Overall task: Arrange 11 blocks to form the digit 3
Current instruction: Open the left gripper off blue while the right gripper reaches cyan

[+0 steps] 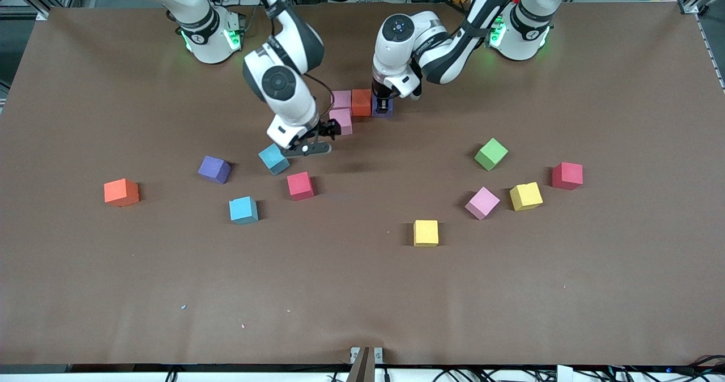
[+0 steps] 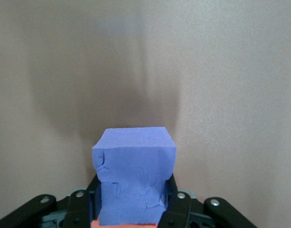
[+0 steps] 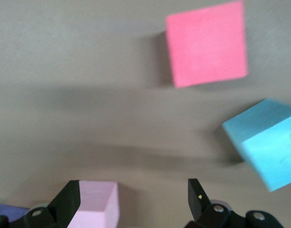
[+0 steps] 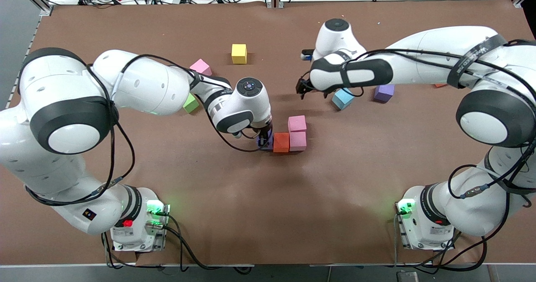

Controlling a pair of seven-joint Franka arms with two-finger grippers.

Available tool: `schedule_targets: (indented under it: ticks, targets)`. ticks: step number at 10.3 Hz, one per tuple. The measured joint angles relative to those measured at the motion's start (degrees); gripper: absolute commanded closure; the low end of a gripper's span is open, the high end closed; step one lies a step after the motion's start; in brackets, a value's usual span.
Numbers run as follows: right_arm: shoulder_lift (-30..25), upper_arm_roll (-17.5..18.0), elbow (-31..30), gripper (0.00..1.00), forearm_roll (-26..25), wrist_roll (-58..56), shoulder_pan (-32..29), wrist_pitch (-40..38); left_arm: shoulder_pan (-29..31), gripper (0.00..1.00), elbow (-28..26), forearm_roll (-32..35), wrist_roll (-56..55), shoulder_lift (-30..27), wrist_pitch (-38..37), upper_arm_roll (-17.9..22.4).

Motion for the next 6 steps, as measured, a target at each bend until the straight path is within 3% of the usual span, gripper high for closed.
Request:
schedule_targets:
  ticks: [1, 4, 6]
  targets:
    - [0.00, -0.06, -0.18, 0.00, -0.03, -3.03, -1.59, -0.32, 0.00, 0.01, 0.02, 0.00, -0.01, 0.03, 0.00, 0.00]
    - [-0.10, -0.25, -1.54, 0.00, -1.37, -11.53, -6.00, -0.44, 0.00, 0.00, 0.30, 0.00, -0.01, 0.46, -0.19, 0.04]
    - [-0.13, -0.30, -2.34, 0.00, -6.52, -15.18, -8.14, -0.44, -0.01, 0.00, 0.42, 0.16, -0.01, 1.34, -0.26, 0.04]
